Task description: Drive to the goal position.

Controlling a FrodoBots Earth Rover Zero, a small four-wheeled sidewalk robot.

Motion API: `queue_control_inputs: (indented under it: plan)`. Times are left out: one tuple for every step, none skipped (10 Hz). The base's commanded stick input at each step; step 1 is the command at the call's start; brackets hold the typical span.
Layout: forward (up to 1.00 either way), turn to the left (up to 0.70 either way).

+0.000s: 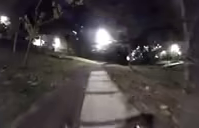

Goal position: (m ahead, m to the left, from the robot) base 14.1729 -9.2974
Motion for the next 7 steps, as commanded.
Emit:
queue_control_inputs:
  plan:
    - [0.45,0.0]
    - [0.45,0.0]
    - [0.45,0.0]
    - [0.45,0.0]
    - [0.45,0.0]
    - [0.45,0.2]
    - [0.45,0.27]
